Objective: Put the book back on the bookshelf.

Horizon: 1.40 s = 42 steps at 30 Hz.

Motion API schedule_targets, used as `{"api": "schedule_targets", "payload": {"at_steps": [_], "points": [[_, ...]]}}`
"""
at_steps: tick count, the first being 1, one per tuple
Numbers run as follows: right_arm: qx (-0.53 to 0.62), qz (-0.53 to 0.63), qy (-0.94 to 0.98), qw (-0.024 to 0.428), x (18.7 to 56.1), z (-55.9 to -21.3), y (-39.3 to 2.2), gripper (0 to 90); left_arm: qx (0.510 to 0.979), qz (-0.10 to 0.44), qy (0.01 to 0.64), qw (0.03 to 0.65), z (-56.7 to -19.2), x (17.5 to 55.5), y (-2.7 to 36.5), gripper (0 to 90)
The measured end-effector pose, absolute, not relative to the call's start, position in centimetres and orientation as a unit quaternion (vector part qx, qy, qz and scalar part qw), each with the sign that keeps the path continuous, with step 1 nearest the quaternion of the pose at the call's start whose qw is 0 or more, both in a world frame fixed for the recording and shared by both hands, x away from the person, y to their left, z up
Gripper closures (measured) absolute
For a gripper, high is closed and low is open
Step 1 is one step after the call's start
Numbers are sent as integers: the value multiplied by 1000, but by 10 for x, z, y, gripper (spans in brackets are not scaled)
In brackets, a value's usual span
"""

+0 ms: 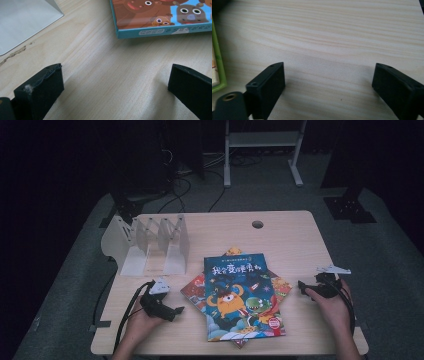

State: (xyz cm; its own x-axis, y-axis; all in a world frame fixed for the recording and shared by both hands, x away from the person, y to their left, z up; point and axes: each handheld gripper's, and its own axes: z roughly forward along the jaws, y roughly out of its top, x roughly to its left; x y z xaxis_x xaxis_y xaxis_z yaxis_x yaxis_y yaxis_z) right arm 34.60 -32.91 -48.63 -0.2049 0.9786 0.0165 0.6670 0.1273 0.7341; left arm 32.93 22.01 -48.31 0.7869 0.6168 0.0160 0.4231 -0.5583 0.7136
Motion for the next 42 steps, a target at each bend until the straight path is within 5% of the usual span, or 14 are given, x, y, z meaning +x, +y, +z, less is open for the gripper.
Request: {"api": "schedule_targets", "payload": {"at_steps": [5, 9, 42], "points": [[568, 323, 716, 245, 344, -484, -331, 280, 873, 133, 298, 363, -483, 329, 220, 0], [569, 321, 718, 240, 344, -477, -332, 304, 873, 133, 298, 363, -483, 329, 220, 0], [480, 365, 771, 203, 395, -425, -248, 321, 874, 129, 298, 361, -478, 327, 235, 0]]}}
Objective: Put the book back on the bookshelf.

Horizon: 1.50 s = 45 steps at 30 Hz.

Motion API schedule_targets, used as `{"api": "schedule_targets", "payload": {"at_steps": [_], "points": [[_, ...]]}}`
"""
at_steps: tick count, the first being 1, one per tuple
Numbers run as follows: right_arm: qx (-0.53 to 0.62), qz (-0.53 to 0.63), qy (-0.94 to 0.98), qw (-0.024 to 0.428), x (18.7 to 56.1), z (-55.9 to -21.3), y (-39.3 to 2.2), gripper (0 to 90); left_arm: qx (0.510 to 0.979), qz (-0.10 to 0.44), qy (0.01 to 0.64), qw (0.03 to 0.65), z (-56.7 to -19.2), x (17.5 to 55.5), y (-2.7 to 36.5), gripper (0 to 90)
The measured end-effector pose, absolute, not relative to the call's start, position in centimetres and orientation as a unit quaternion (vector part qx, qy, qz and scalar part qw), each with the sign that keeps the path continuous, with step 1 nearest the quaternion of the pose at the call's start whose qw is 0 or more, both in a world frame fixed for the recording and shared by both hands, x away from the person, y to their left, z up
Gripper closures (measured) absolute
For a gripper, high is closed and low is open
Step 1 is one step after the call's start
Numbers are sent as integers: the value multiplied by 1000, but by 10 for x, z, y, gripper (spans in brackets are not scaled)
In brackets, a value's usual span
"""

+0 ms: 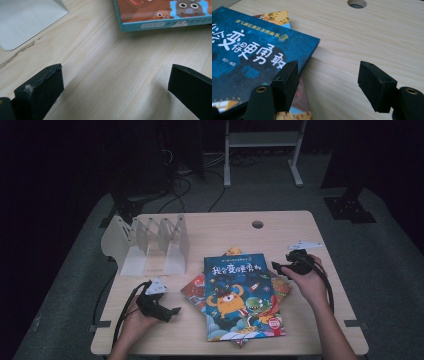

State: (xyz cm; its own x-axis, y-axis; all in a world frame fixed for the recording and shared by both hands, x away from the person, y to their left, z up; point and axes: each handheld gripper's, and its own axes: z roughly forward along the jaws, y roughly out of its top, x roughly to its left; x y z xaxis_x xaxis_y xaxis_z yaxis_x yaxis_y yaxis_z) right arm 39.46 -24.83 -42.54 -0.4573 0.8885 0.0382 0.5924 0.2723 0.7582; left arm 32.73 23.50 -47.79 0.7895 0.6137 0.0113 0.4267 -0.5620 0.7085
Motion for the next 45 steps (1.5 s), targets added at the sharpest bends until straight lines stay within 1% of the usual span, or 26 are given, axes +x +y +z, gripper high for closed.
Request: {"api": "schedule_targets", "payload": {"at_steps": [9, 12, 17, 20, 22, 23, 29, 37, 45], "points": [[473, 374, 779, 172, 415, -432, -223, 330, 868, 128, 310, 367, -477, 327, 250, 0], [473, 374, 780, 167, 417, -434, -219, 331, 869, 121, 312, 365, -481, 327, 252, 0], [473, 369, 785, 153, 421, -438, -213, 341, 869, 131, 307, 365, -482, 326, 252, 0], [476, 362, 789, 139, 422, -442, -208, 353, 871, 136, 303, 362, -483, 325, 250, 0], [476, 373, 787, 125, 423, -443, -207, 384, 871, 135, 304, 362, -483, 325, 250, 0], [475, 374, 787, 122, 423, -444, -205, 376, 871, 135, 304, 362, -483, 325, 250, 0], [469, 362, 794, 135, 424, -441, -199, 379, 871, 135, 304, 362, -483, 325, 250, 0], [446, 377, 801, 129, 424, -443, -188, 392, 871, 135, 304, 362, -483, 325, 250, 0], [421, 381, 815, 114, 420, -443, -176, 394, 871, 135, 304, 362, -483, 325, 250, 0]]}}
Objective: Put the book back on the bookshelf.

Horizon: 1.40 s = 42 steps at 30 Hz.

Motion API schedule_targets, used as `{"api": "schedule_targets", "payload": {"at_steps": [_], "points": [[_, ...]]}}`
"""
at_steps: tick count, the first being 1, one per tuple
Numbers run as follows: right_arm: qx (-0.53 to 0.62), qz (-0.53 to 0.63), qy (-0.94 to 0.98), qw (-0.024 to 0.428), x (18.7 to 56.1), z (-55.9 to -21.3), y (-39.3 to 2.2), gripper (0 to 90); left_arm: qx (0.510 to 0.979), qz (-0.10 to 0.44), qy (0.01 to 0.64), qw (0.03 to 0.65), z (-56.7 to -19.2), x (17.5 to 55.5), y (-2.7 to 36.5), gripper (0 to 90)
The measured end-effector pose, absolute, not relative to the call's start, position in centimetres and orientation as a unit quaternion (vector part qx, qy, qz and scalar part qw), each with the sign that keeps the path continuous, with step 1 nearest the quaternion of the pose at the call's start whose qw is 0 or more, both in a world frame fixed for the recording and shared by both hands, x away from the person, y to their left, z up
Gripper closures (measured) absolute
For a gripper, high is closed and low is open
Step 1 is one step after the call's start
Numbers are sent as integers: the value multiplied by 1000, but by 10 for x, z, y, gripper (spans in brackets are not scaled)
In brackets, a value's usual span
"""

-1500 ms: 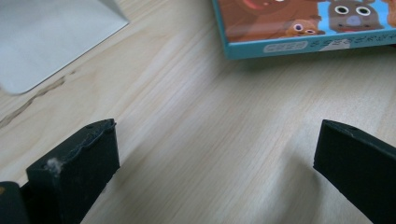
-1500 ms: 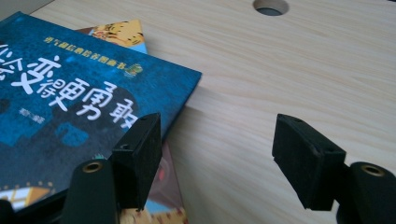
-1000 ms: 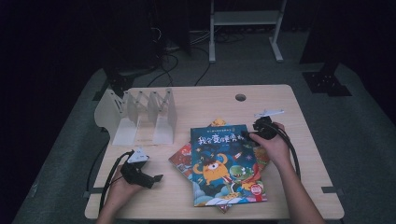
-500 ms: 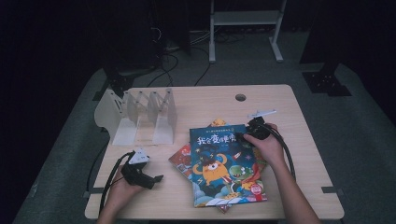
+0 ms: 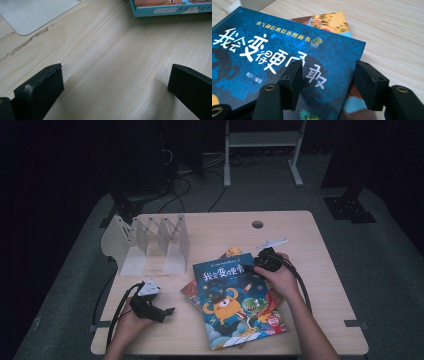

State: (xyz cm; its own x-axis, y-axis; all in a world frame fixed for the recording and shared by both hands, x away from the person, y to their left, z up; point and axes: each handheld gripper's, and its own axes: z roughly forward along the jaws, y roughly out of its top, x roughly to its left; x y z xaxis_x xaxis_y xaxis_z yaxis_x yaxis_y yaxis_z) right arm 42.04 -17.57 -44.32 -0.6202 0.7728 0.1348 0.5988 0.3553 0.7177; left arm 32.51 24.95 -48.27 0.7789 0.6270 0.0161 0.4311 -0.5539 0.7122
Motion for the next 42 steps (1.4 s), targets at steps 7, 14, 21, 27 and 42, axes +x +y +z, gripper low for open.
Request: {"api": "schedule_targets", "payload": {"at_steps": [7, 14, 21, 27, 42], "points": [[403, 381, 825, 110, 416, -442, -164, 393, 871, 135, 304, 362, -483, 325, 250, 0], [373, 364, 846, 113, 416, -437, -145, 391, 871, 135, 304, 362, -483, 325, 250, 0], [358, 366, 851, 117, 411, -431, -139, 407, 871, 136, 303, 361, -483, 325, 250, 0], [361, 378, 843, 124, 396, -423, -162, 398, 871, 135, 304, 362, -483, 325, 250, 0], [387, 394, 823, 136, 345, -428, -228, 380, 871, 136, 305, 362, -483, 325, 249, 0]]}}
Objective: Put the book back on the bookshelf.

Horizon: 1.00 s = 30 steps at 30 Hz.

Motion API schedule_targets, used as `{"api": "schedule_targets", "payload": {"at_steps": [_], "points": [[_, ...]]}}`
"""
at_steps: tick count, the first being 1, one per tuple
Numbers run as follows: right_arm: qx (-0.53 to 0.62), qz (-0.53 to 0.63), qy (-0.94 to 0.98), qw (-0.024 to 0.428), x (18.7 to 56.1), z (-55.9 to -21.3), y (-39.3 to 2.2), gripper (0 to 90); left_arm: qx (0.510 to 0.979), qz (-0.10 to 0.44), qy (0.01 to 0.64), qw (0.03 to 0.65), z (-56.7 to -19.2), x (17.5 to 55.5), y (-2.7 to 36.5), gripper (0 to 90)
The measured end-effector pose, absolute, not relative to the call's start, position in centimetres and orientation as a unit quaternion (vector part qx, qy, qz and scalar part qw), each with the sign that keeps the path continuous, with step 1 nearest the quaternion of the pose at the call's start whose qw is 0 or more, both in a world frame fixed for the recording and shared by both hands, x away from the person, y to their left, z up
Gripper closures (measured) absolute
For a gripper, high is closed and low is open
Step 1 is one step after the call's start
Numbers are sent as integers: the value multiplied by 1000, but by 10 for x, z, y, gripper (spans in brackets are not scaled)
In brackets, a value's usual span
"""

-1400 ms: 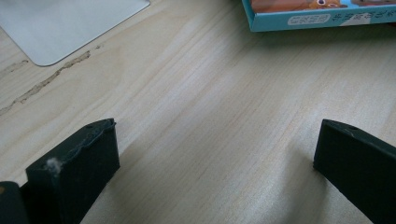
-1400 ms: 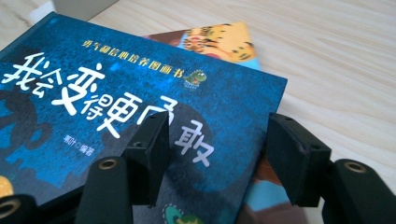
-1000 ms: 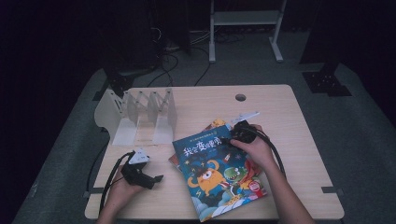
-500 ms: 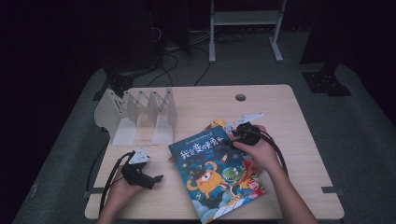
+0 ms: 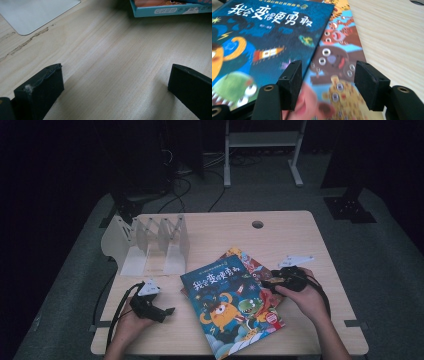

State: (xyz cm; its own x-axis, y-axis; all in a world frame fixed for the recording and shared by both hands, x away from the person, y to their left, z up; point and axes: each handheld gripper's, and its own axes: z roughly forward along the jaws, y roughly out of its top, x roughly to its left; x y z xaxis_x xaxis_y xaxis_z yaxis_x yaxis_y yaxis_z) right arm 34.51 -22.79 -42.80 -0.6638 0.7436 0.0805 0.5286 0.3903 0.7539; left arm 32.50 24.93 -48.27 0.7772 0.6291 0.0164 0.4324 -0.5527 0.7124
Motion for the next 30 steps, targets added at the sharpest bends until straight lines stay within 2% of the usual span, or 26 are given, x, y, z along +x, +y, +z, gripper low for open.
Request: {"api": "schedule_targets", "payload": {"at_steps": [17, 30], "points": [[391, 406, 815, 134, 273, -441, -270, 367, 871, 136, 305, 362, -483, 325, 249, 0], [382, 416, 816, 119, 237, -449, -277, 359, 870, 136, 305, 362, -483, 325, 249, 0]]}}
